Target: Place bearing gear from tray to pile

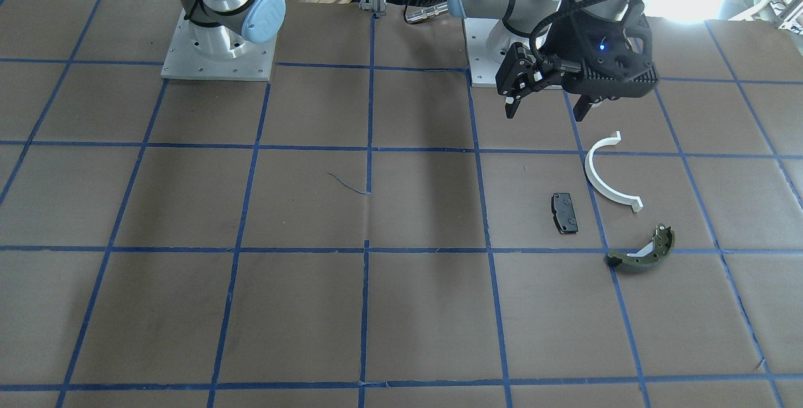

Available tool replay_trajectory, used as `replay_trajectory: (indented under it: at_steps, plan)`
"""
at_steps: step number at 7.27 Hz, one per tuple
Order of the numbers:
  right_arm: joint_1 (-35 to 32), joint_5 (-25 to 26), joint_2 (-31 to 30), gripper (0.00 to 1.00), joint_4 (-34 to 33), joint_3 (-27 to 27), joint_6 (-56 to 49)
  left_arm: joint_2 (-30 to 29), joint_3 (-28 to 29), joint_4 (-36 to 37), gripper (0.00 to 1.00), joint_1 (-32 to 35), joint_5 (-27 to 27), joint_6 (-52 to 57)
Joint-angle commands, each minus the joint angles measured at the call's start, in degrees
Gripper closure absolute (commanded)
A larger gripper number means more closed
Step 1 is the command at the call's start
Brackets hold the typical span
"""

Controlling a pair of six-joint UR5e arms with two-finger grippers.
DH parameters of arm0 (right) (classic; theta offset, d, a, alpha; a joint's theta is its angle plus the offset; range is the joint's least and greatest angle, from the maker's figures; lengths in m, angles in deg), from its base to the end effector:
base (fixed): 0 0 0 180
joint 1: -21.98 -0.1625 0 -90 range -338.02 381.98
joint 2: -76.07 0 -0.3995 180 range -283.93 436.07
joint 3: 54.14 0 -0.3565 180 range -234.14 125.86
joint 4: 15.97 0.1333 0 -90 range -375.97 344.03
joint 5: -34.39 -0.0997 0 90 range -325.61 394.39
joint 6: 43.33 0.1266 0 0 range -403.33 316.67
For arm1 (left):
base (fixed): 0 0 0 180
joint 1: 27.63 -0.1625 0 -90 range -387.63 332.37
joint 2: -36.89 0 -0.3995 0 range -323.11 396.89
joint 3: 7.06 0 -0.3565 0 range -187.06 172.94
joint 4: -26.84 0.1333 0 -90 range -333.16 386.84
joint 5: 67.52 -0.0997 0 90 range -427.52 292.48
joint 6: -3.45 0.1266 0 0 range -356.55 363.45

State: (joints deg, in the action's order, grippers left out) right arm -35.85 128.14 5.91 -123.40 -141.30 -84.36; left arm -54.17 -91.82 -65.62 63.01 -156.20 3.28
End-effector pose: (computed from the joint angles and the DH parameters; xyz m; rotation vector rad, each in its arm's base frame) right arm -0.2015 -0.5551 0.3085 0.2378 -3.0750 -0.0509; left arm -0.1414 -0.4648 0.4644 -0.0133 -3.1180 0.0465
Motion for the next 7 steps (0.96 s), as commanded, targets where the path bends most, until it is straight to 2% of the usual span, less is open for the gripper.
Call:
replay_trajectory:
  at_steps: [1,2,3,4,5,7]
  plan:
    - [-12.4,-0.2,-1.1,0.93,0.8,-0.7,17.1,0.0,0.0,0.0,0.0,0.0,0.0,0.0]
    - [-19.2,-3.4,-3.2,0.93,1.7,-1.5,27.3,0.0,0.0,0.0,0.0,0.0,0.0,0.0]
    - [-28.3,-3.6,-3.4,0.93,1.1,-4.1,39.3,0.0,0.1,0.0,0.0,0.0,0.0,0.0]
    - [-35.6,-3.8,-2.5,0.94,-4.5,-7.4,46.8,0.0,0.1,0.0,0.0,0.0,0.0,0.0]
    - [-41.1,-3.7,0.3,0.93,-13.4,-9.5,54.4,0.0,0.1,0.0,0.0,0.0,0.0,0.0]
    - [-49.6,-5.8,8.3,0.93,-22.3,-9.6,67.8,0.0,0.0,0.0,0.0,0.0,0.0,0.0]
